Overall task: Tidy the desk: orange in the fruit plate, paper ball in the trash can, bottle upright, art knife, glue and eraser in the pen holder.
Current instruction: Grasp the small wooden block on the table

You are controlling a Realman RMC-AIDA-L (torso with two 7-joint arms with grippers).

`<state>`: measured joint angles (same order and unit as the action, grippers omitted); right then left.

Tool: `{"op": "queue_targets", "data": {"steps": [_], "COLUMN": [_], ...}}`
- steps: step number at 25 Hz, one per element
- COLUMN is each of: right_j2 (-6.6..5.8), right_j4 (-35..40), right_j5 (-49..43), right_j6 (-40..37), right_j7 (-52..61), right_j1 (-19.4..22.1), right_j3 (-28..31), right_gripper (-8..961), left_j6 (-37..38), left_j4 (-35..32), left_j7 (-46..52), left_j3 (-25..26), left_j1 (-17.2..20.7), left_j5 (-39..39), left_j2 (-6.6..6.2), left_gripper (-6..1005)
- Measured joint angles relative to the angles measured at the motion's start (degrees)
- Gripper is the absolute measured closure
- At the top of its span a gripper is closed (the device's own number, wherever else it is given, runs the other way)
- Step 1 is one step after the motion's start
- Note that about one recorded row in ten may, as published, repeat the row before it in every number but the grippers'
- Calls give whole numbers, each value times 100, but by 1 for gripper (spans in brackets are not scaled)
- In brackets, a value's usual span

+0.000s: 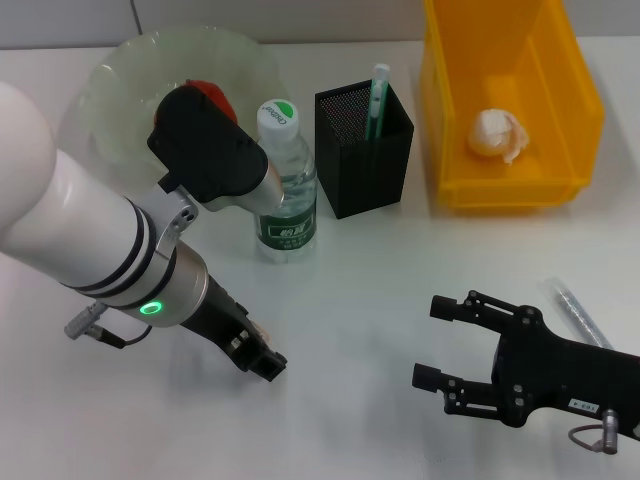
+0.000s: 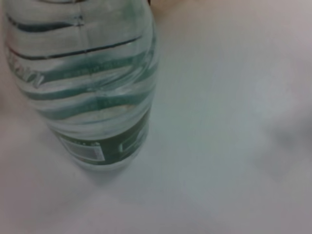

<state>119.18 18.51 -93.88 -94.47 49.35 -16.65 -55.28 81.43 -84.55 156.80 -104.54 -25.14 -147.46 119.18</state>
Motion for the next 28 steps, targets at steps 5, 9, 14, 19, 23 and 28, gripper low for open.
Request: {"op": "queue_targets", "data": {"steps": [5, 9, 14, 19, 23, 28], "right_j2": [0, 0, 0, 0, 0, 0], "right_j4": [2, 4, 4, 4, 4, 4], "right_j5": [6, 8, 10, 10, 10, 10], "right_j6": [-1, -1, -1, -1, -1, -1], "right_j7": [0, 0, 3, 6, 9, 12], "right_j1": [2, 4, 2, -2, -5, -5], "right_j3": [0, 0, 0, 0, 0, 0], "right_gripper": [135, 135, 136, 136, 136, 136], "left_j6": [-8, 1, -7, -5, -13, -11], "left_j4": [2, 117, 144, 144, 143, 141], "left_j7": [-31, -39, -41, -44, -45, -45], "left_j3": [2, 4, 4, 4, -49, -69], "left_j1": [0, -36, -46, -54, -53, -66], "left_j5": [1, 3, -66, -81, -103, -111], "left_j2": [0, 0, 0, 0, 0, 0], "left_gripper": [262, 370, 488, 540, 546, 560]}}
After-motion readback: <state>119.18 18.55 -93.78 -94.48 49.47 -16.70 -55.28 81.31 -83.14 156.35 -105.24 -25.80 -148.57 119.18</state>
